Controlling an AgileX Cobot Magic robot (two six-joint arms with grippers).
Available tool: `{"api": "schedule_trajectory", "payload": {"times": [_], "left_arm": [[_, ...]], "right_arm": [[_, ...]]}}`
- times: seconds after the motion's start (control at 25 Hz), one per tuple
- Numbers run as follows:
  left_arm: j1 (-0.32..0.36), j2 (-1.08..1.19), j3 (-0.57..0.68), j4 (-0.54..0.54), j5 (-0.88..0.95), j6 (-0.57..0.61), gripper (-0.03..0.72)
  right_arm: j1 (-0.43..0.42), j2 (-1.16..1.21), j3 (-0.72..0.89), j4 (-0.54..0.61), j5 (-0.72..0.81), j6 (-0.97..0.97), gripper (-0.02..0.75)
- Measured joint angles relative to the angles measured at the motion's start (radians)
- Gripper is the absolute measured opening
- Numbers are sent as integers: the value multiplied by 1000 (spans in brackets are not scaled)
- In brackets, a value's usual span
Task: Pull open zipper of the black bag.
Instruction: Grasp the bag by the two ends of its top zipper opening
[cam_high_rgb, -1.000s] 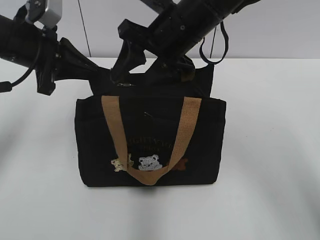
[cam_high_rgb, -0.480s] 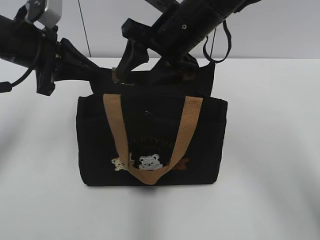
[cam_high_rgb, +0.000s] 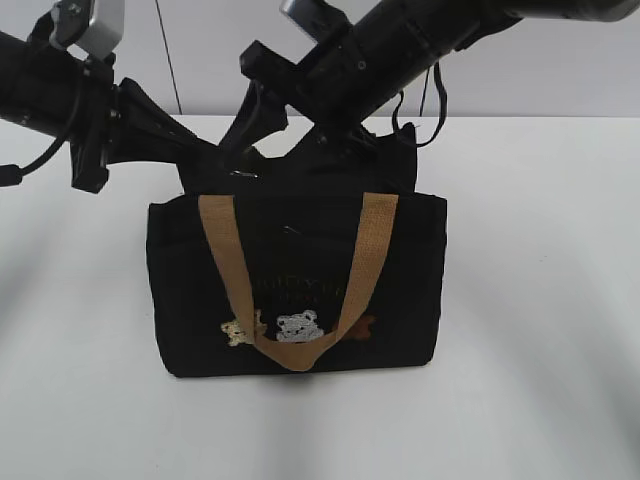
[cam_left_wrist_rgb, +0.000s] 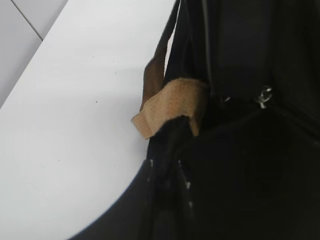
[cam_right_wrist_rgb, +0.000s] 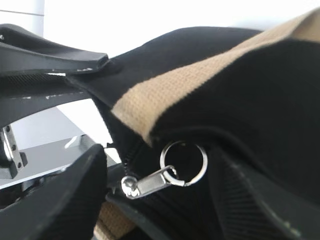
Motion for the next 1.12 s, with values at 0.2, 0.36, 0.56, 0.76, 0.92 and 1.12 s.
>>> {"api": "schedule_trajectory", "payload": {"times": [0.2, 0.36, 0.56, 0.76, 0.92, 1.12], "left_arm": [[2, 0, 0, 0, 0, 0, 53], [3, 0, 0, -2, 0, 0, 53], [3, 0, 0, -3, 2, 0, 53], [3, 0, 0, -3, 3, 0, 53], [3, 0, 0, -2, 3, 0, 53], [3, -2, 0, 24, 10, 0, 53]], "right_arm": [[-2, 27, 0, 119, -8, -82, 495], [-4, 27, 0, 141, -14, -97, 486], [-5, 29, 0, 132, 0, -100, 330], [-6, 29, 0, 117, 3, -107, 200], [-11, 23, 0, 103, 6, -136, 104], [-11, -32, 0, -8, 9, -147, -3]]}}
